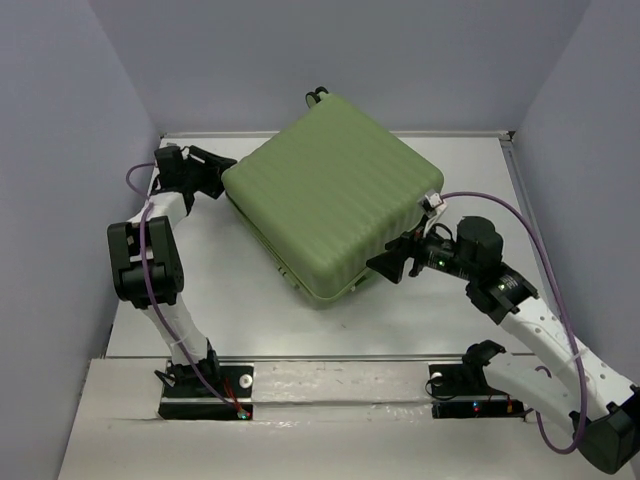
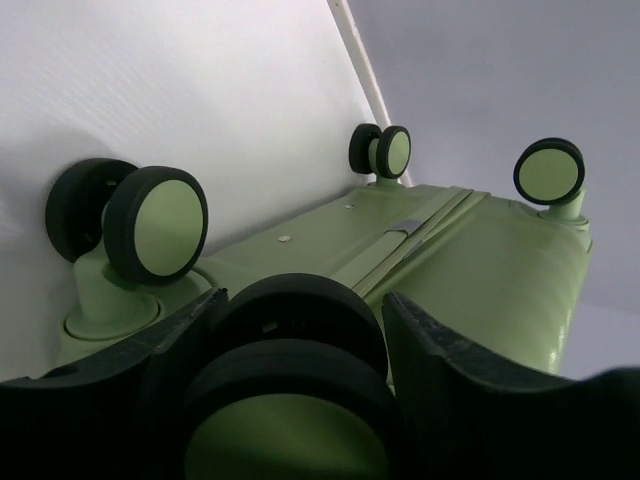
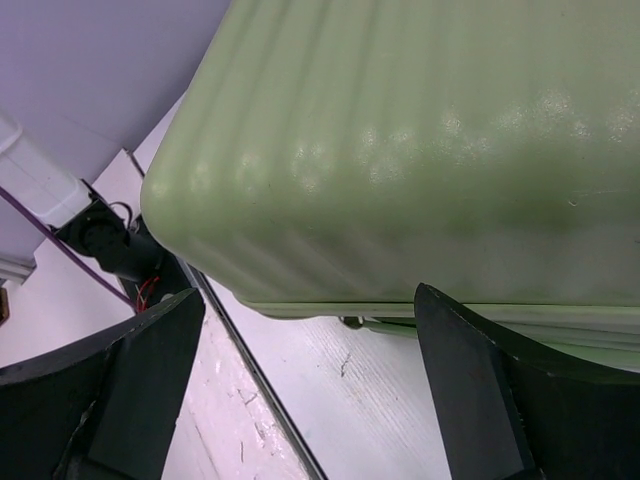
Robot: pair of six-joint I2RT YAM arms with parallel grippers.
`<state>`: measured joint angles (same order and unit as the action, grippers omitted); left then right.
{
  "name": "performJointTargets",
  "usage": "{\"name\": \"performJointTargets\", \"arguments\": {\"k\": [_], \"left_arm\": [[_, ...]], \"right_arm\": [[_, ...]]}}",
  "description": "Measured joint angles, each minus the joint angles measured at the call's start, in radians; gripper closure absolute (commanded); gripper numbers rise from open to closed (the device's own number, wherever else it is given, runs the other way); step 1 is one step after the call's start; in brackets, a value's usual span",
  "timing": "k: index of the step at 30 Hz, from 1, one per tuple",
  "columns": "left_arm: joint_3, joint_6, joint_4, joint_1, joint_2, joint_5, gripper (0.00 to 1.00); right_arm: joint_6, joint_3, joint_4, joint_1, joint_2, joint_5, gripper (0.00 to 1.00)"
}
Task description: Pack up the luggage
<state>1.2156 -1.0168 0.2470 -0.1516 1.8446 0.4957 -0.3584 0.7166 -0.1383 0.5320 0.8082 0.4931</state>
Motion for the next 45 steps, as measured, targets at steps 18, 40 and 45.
{"name": "performJointTargets", "arguments": {"k": [18,40,45], "left_arm": [[0.229,0.038,-0.253,0.019,-0.102,-0.087,0.94],[0.024,0.134,-0.311,-0.002,-0.268,-0.108,0.94],[0.021,0.160,-0.303,-0.016,-0.266,-0.092,0.94]], "right_arm": [[0.010,-0.046,0.014,0.000,0.010,-0.071,0.15],[-0.008,-0.131,-0.023,0.024,0.006,-0.161,0.72],[-0.039,-0.222,0.037,0.088,0.021,-0.132,0.67]]}}
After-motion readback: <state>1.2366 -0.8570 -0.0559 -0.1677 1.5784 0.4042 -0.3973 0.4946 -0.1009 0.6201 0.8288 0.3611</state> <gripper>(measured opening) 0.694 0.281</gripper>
